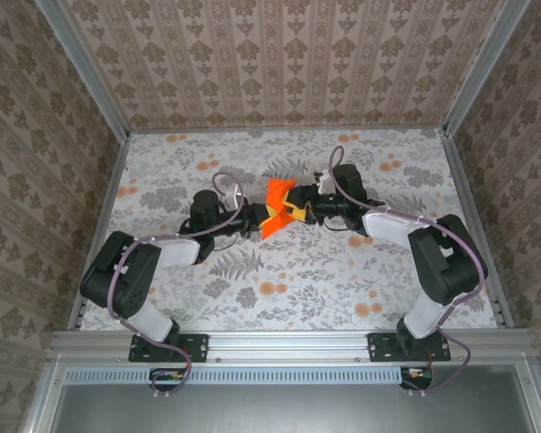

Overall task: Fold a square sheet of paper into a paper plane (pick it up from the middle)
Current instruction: Turn over the paper at the center of the table.

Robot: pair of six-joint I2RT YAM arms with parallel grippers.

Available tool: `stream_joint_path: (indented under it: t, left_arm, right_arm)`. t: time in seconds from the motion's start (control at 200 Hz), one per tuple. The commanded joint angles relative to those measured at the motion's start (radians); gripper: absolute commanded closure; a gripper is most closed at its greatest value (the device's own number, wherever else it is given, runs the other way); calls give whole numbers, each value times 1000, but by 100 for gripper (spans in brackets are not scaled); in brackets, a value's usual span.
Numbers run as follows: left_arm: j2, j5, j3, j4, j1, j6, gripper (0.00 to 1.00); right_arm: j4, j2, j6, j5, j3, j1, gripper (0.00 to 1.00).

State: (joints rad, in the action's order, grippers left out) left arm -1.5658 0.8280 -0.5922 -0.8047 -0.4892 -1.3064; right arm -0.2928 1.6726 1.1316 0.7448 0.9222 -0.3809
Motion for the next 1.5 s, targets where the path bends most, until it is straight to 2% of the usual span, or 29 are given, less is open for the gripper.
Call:
stream_joint_path:
  t: [0.0, 0.115, 0.265, 0.38, 0.525, 0.59, 0.67, 0.755, 0.825, 0.97, 1.075, 1.215, 1.305, 1.495]
  left_arm:
    - [113, -65, -50, 417, 8, 241, 98]
    - [198, -282, -199, 972, -1, 543, 98]
    - [207, -555, -348, 1374, -16, 718, 98]
    - [168, -838, -489, 1628, -81, 783, 99]
    - [39, -1179, -649, 1877, -180, 774, 98]
    - [-42, -1283, -706, 1957, -213, 746, 98]
    - [-139, -1347, -769, 2010, -248, 715, 97]
    - [-228, -1340, -833, 2008, -281, 701, 95]
    - [-283, -1259, -868, 1953, -300, 711, 89]
    - [-307, -1001, -865, 1742, -310, 731, 59]
    - [-273, -906, -836, 1644, -290, 736, 45]
    - [-161, -766, -715, 1499, -201, 713, 28]
    - [-71, -704, -615, 1414, -123, 680, 20]
    - [112, -699, -426, 1353, 26, 653, 8]
  right_arm:
    - [325, -100, -203, -136, 44, 22, 39]
    - [474, -154, -298, -267, 53, 32, 32]
    - [553, -196, -356, -366, 46, 33, 26]
    - [585, -215, -374, -419, 35, 33, 24]
    - [603, -227, -382, -459, 24, 33, 24]
    - [610, -231, -383, -473, 21, 33, 24]
    - [616, -235, -382, -489, 11, 33, 24]
    - [620, -243, -379, -510, -2, 33, 24]
    - [621, -251, -374, -526, -16, 34, 24]
    - [618, -266, -366, -536, -48, 34, 24]
    - [605, -266, -373, -521, -61, 33, 24]
    - [575, -240, -384, -501, -52, -9, 29]
    - [554, -192, -378, -505, -10, -92, 36]
    - [527, -9, -338, -533, 145, -315, 49]
